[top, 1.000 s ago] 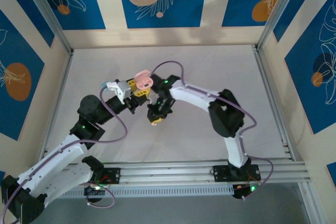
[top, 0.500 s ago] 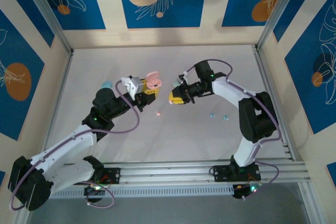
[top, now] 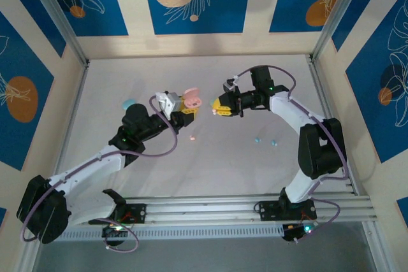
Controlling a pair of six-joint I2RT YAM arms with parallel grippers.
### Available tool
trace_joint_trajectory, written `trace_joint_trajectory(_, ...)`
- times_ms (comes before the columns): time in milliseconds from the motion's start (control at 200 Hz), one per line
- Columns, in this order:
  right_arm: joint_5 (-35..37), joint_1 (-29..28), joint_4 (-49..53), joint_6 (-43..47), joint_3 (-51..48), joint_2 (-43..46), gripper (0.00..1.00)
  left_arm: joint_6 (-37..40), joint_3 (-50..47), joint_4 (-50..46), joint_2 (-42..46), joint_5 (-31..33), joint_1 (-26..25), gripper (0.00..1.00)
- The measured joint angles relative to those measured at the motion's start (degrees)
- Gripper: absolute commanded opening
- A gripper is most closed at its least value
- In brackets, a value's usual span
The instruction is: Insert the wireless bluetooth earbuds into the charging case
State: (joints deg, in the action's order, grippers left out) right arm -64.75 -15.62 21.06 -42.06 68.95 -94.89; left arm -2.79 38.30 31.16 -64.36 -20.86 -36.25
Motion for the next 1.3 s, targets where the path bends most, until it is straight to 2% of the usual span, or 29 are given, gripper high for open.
trace_joint_trajectory(170,2.0,0.0,1.7,0.0,0.6,4.4,0.19,0.4,0.0,0.4,-1.3,-1.7,0.0,0.35)
trace_joint_trajectory(490,4.9,-1.6,3.0,3.3,7.8,13.0,0.20,0.1,0.0,5.0,-4.5,-5.9,0.0,0.35)
trace_joint_trajectory(800,8.9,-6.1,6.1,7.8,10.3,12.0,0.20,-1.6,0.4,7.8,-6.7,-9.7,0.0,0.35)
trace_joint_trajectory(1301,14.5,-7.2,9.9,10.8,11.3,10.5,0.20,-3.6,0.8,10.4,-6.7,-11.8,0.0,0.35)
